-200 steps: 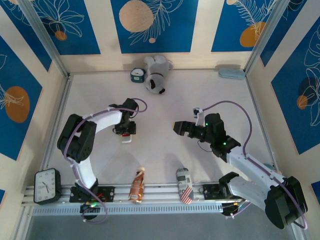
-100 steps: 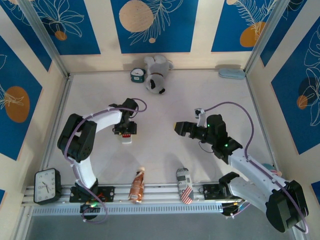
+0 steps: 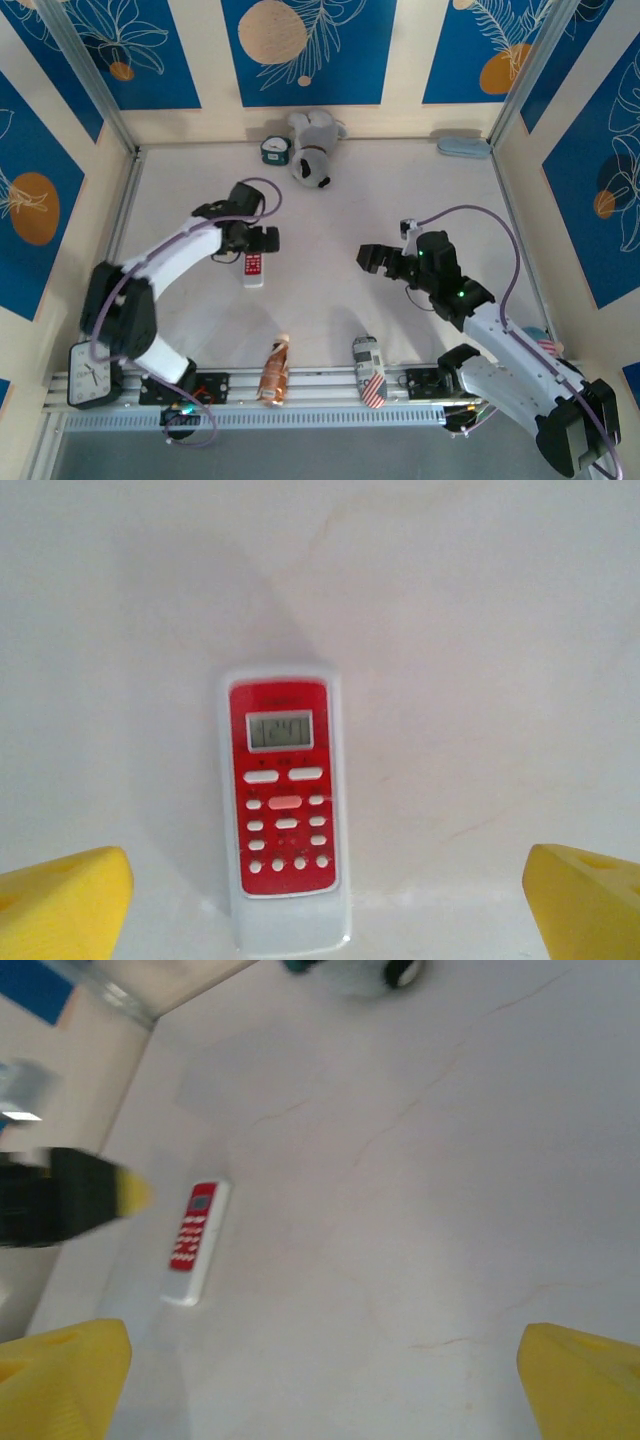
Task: Load the batteries into the remote control
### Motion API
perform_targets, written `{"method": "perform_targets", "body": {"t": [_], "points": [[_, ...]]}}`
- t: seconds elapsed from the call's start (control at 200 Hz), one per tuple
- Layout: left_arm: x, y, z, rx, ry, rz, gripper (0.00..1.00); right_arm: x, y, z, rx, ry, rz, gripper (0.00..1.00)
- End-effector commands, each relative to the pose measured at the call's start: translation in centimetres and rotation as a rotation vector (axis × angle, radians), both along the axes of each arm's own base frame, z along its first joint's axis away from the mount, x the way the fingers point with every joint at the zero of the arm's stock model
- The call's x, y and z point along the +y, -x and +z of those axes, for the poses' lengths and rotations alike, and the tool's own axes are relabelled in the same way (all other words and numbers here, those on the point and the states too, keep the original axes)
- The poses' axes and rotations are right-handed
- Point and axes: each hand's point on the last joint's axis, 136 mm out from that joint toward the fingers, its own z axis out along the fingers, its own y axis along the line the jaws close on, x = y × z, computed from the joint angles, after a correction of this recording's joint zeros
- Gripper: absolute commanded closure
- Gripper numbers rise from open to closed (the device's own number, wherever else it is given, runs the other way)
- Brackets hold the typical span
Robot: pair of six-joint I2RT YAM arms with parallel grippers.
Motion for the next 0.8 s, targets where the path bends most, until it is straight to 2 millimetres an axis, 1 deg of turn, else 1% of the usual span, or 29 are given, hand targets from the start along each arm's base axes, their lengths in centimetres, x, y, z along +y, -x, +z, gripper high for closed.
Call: {"method": "perform_targets", "body": {"t": [0.0,0.055,0.1,0.16,0.195,0.22,0.225,0.26,0.285,0.315,0.355,0.405,0.41,0.42,0.455,0.495,0.51,0.545,0.62,0.675,0.7,0.72,0.76,0.795], "points": [[3.4,0.0,5.4,-0.219,-0.024,0.113,0.00,-3.1,-1.2,0.9,-0.019,0.140,-0.150,0.01],[5.7,0.2,7.4,-0.325,-0.060,0.183,0.00,-3.8,-1.8,1.1,-0.041,0.194,-0.172,0.01],[7.3,0.5,8.5,-0.395,-0.091,0.225,0.00,-4.4,-2.5,1.2,-0.061,0.252,-0.194,0.01],[9.5,0.7,9.5,-0.496,-0.166,0.286,0.00,-5.5,-3.3,0.7,-0.084,0.360,-0.220,0.01],[10.9,1.2,9.5,-0.527,-0.209,0.334,0.00,-6.3,-4.0,0.5,-0.115,0.442,-0.239,0.01],[11.4,1.4,9.6,-0.548,-0.225,0.354,0.00,-6.8,-4.6,0.3,-0.148,0.506,-0.243,0.01],[11.6,1.5,9.4,-0.547,-0.233,0.355,0.00,-6.9,-4.7,0.2,-0.155,0.519,-0.245,0.01],[11.9,1.5,9.5,-0.575,-0.255,0.354,0.00,-7.6,-5.5,-0.2,-0.194,0.599,-0.263,0.01],[12.0,1.4,9.3,-0.592,-0.277,0.339,0.00,-8.1,-5.9,-0.8,-0.212,0.649,-0.270,0.01],[12.1,1.1,9.2,-0.619,-0.308,0.319,0.00,-8.3,-6.4,-1.3,-0.238,0.687,-0.263,0.01],[12.7,0.8,8.7,-0.647,-0.375,0.304,0.00,-8.5,-7.0,-2.0,-0.251,0.704,-0.256,0.01],[14.0,0.5,7.5,-0.675,-0.445,0.334,0.00,-9.1,-7.7,-3.2,-0.239,0.712,-0.259,0.01],[14.1,0.6,7.1,-0.670,-0.456,0.328,0.00,-9.1,-7.7,-3.3,-0.238,0.714,-0.262,0.01],[14.2,0.3,7.2,-0.689,-0.459,0.328,0.00,-9.3,-7.9,-3.4,-0.235,0.715,-0.269,0.01],[14.4,0.0,5.7,-0.703,-0.488,0.286,0.00,-9.9,-8.4,-4.0,-0.231,0.732,-0.282,0.01],[14.6,-0.6,5.0,-0.750,-0.489,0.260,0.00,-10.3,-9.0,-4.7,-0.244,0.755,-0.288,0.01],[14.9,-0.6,4.3,-0.750,-0.496,0.254,0.00,-10.6,-9.3,-5.0,-0.249,0.761,-0.294,0.01],[15.7,-0.9,3.7,-0.778,-0.492,0.267,0.00,-11.0,-9.8,-5.7,-0.249,0.781,-0.299,0.01],[17.5,-1.4,1.0,-0.713,-0.465,0.295,0.00,-11.6,-10.7,-7.2,-0.259,0.813,-0.310,0.01],[18.2,-1.9,-0.4,-0.684,-0.425,0.316,0.00,-11.4,-11.5,-7.0,-0.302,0.823,-0.306,0.01],[18.5,-2.2,-0.7,-0.685,-0.415,0.328,0.00,-11.2,-11.7,-6.7,-0.335,0.810,-0.304,0.01],[18.7,-2.4,-0.9,-0.689,-0.409,0.332,0.00,-10.8,-12.1,-6.0,-0.381,0.782,-0.305,0.01],[18.3,-2.9,-1.4,-0.690,-0.394,0.292,0.00,-10.2,-12.2,-5.5,-0.439,0.741,-0.277,0.01],[18.1,-3.5,-1.6,-0.697,-0.386,0.277,0.00,-9.9,-12.2,-5.6,-0.455,0.716,-0.251,0.01]]}}
